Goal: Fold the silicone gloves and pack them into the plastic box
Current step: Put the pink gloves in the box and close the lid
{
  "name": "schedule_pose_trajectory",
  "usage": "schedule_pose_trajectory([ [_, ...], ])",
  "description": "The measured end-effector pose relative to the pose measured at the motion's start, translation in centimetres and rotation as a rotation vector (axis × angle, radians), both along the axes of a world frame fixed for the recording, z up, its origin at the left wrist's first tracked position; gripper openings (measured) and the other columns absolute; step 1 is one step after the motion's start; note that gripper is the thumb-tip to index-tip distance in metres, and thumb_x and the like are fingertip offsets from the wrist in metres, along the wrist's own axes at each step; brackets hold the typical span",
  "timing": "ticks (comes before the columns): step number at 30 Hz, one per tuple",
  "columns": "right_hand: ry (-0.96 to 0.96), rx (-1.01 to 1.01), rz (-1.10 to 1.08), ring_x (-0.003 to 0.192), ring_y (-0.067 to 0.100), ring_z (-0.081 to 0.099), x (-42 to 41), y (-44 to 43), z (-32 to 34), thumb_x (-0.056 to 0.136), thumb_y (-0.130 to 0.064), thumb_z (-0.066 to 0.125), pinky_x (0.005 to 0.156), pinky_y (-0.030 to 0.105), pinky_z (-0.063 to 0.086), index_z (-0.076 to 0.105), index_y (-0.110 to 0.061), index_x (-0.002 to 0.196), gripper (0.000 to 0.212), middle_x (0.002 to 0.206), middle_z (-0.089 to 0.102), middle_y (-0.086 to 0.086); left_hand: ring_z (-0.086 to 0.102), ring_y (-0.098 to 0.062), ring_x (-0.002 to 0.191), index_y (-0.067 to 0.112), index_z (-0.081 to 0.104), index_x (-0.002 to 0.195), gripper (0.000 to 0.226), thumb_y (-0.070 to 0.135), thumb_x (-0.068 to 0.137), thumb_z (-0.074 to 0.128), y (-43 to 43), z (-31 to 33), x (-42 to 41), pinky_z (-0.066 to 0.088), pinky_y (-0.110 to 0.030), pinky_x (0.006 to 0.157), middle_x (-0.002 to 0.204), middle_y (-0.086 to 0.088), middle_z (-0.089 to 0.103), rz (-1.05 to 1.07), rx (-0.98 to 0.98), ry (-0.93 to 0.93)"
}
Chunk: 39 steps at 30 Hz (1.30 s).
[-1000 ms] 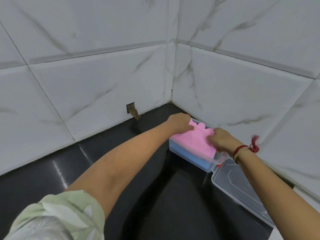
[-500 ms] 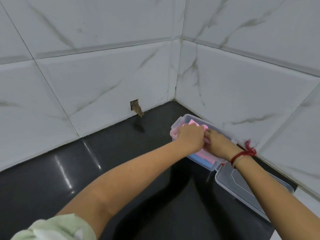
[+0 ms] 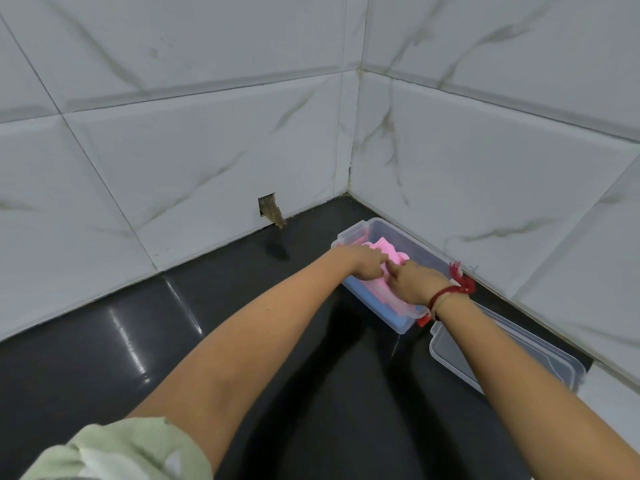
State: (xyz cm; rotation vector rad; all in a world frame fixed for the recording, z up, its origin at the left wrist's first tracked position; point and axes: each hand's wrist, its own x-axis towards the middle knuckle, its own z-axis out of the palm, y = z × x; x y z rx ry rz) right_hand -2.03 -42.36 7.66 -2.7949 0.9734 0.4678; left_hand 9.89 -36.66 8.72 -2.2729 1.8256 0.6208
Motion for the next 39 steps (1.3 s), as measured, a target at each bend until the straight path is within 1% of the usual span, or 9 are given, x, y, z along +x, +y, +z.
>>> schedule_pose_trajectory([
  [5,0.028,0.006,-0.047,0.122,0.035,0.047,0.2,0.8,0.6,0.1,-0.025,0.02,0.1,0.041,0.038,0.015,-0.012,0.148,0.049,0.149,0.028,0.021,0.038,-0.026,0.134,0.023,0.041,0.142,0.043,0.018,0.101,0.027,1.1,0.0,0.5,0.033,-0.045,0.107,0.146,-0.007,0.043,0.026,-0.211,0.081],
  [7,-0.077,0.058,-0.077,0.115,0.035,0.051,-0.5,0.9,1.4,0.099,-0.024,0.026,0.094,0.039,0.041,0.033,-0.004,0.139,0.045,0.137,0.045,0.024,0.047,-0.023,0.127,0.021,0.048,0.137,0.041,0.017,0.101,0.029,2.1,0.0,0.2,0.039,-0.041,0.102,0.139,-0.004,0.052,0.111,-0.413,0.144],
  [9,-0.391,0.1,-0.125,0.107,0.033,0.055,-2.1,1.1,1.9,0.096,-0.024,0.038,0.089,0.036,0.042,0.052,-0.003,0.121,0.036,0.122,0.058,0.021,0.049,-0.022,0.124,0.015,0.051,0.134,0.036,0.02,0.101,0.037,3.3,0.1,-0.5,0.04,-0.038,0.101,0.135,-0.006,0.055,0.134,-0.608,0.146],
  [12,-0.989,0.07,-0.212,0.105,0.021,0.055,-6.9,2.6,1.6,0.092,-0.026,0.052,0.088,0.03,0.041,0.059,-0.011,0.116,0.029,0.115,0.061,0.008,0.048,-0.025,0.122,0.007,0.054,0.127,0.032,0.016,0.097,0.048,5.4,-0.1,-2.1,0.036,-0.035,0.102,0.129,-0.011,0.056,0.11,-0.945,0.154],
  [14,-1.11,0.031,-0.233,0.096,0.015,0.055,-10.9,4.2,0.4,0.091,-0.029,0.052,0.081,0.026,0.044,0.06,-0.018,0.11,0.024,0.105,0.059,0.0,0.049,-0.026,0.119,0.006,0.057,0.122,0.029,0.011,0.094,0.052,7.1,-0.2,-3.7,0.037,-0.035,0.1,0.124,-0.012,0.057,0.111,-1.106,0.173],
  [21,-0.532,-0.196,-0.27,0.091,0.028,0.062,-19.9,6.6,-5.9,0.084,-0.027,0.064,0.08,0.038,0.047,0.065,-0.019,0.097,0.015,0.094,0.066,0.004,0.038,-0.021,0.131,0.014,0.061,0.11,0.022,0.019,0.088,0.06,11.1,-3.0,-10.5,0.032,-0.035,0.104,0.125,-0.006,0.054,-0.012,-1.073,0.274],
  [25,-0.498,-0.163,-0.214,0.08,0.025,0.065,-20.4,6.6,-5.7,0.083,-0.019,0.066,0.074,0.034,0.05,0.068,-0.017,0.088,0.006,0.087,0.07,0.004,0.036,-0.017,0.13,0.015,0.061,0.107,0.02,0.02,0.088,0.059,12.0,-3.7,-12.0,0.03,-0.034,0.102,0.126,-0.005,0.052,-0.037,-1.004,0.303],
  [32,-0.392,-0.195,-0.097,0.086,0.019,0.063,-19.6,7.8,-4.2,0.088,-0.023,0.053,0.079,0.028,0.045,0.064,-0.02,0.088,0.011,0.092,0.069,0.001,0.035,-0.014,0.129,0.02,0.059,0.113,0.026,0.027,0.088,0.059,13.5,-3.3,-12.8,0.035,-0.041,0.107,0.13,0.0,0.048,-0.045,-0.877,0.275],
  [39,-0.586,-0.091,-0.078,0.071,0.015,0.058,-18.8,12.4,0.1,0.074,-0.017,0.063,0.066,0.028,0.046,0.059,-0.018,0.076,0.005,0.075,0.062,-0.004,0.013,-0.016,0.144,0.031,0.021,0.145,0.092,0.055,0.072,0.071,15.4,-3.7,-12.5,0.008,-0.031,0.113,0.151,0.003,0.03,-0.154,-0.708,0.156],
])
